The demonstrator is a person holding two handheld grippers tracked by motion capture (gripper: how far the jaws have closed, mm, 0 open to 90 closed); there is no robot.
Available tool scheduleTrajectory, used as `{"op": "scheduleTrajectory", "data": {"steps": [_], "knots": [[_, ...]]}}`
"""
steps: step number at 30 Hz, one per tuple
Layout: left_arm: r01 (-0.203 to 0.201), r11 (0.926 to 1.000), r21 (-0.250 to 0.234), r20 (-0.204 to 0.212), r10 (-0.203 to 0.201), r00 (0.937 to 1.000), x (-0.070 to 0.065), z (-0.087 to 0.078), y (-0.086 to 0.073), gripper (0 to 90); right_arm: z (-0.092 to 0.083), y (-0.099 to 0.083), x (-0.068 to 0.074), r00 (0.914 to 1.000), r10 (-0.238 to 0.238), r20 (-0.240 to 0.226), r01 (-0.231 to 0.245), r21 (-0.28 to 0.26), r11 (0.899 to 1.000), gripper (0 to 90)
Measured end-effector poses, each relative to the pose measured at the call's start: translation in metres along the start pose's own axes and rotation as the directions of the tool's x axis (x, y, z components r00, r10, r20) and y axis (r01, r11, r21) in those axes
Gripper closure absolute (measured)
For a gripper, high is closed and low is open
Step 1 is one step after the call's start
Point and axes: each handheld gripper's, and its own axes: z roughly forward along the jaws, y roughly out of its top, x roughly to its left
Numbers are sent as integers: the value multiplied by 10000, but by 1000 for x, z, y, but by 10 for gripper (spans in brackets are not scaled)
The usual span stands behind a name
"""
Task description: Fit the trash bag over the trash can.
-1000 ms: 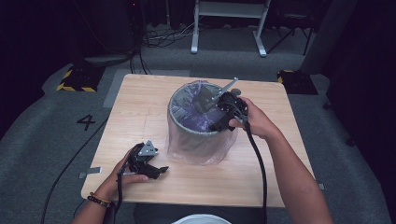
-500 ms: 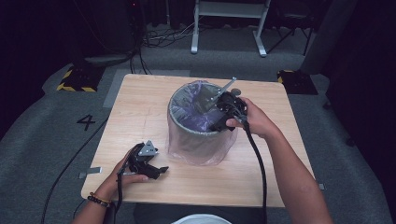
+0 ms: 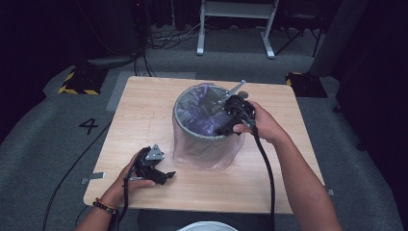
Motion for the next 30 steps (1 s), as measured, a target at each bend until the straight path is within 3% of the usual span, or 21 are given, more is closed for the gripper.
{"op": "scheduleTrajectory", "data": {"steps": [2, 5, 7, 12, 17, 20, 23, 30], "knots": [[1, 10000, -6, -8, -1, 10000, 0, 0, 0, 92, -2, 1, 1, 9998, -215, 16, 215, -150, 9997, 187], [14, 10000, 2, 2, -14, 10000, 0, 0, 0, 91, -7, 3, 4, 9995, -321, -65, 317, -614, 9976, 174], [16, 10000, -6, 11, -16, 10000, 0, 0, 0, 90, -7, 5, 6, 9994, -356, 14, 356, -650, 9972, 180], [13, 10000, -3, 11, -13, 10000, 0, 0, 0, 90, -9, 15, 8, 9997, -49, 224, 76, -1225, 9924, 182], [13, 10000, -3, 10, -13, 10000, 0, 0, 0, 90, -7, 23, 11, 9995, 138, 282, -99, -1344, 9909, 199], [13, 10000, 0, 16, -13, 10000, 0, 0, 0, 90, 1, 28, 12, 9979, 451, 471, -414, -756, 9963, 232], [13, 10000, -1, 25, -13, 10000, 0, 0, 0, 89, 9, 29, 12, 9986, 474, 230, -467, -335, 9983, 224], [11, 10000, -1, 28, -11, 10000, 0, 0, 0, 89, 14, 30, 14, 9990, 323, 322, -329, 184, 9993, 212]]}}
